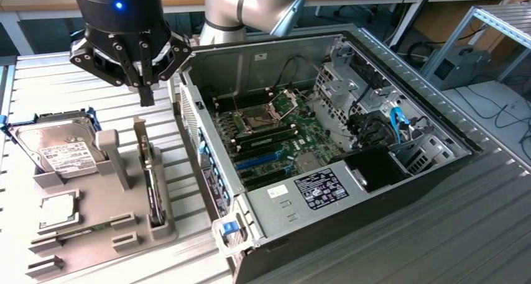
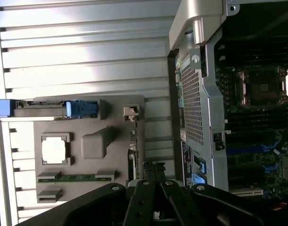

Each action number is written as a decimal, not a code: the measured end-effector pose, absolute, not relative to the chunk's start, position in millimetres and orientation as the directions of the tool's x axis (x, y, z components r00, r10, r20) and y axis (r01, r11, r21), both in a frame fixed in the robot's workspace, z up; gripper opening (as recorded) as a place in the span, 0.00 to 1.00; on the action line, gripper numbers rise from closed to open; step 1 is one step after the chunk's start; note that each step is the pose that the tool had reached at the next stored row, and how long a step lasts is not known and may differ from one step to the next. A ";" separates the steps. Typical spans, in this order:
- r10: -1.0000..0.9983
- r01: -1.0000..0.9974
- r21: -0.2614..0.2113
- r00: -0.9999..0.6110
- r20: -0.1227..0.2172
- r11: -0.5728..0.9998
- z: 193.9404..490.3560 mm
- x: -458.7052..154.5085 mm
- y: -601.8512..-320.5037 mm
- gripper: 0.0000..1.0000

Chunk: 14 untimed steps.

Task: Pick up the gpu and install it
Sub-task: 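Reach for the gpu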

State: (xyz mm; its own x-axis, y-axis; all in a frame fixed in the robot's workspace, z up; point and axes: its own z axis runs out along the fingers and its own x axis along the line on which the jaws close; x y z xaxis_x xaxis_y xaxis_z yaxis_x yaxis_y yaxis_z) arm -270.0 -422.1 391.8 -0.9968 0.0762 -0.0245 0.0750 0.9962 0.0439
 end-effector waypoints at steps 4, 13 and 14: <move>0.076 0.075 0.044 -0.997 -0.024 0.996 391.7 -270.9 -422.8 0.11; 0.076 0.075 0.043 -0.997 -0.025 0.996 391.5 -273.0 -424.1 0.11; 0.076 0.075 0.043 -0.997 -0.025 0.996 391.5 -273.2 -424.2 0.11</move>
State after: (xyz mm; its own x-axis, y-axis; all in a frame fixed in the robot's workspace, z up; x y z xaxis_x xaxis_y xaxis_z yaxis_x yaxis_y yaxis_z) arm -273.2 -424.2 391.5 -0.9968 0.0762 -0.0246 0.0751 0.9963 0.0428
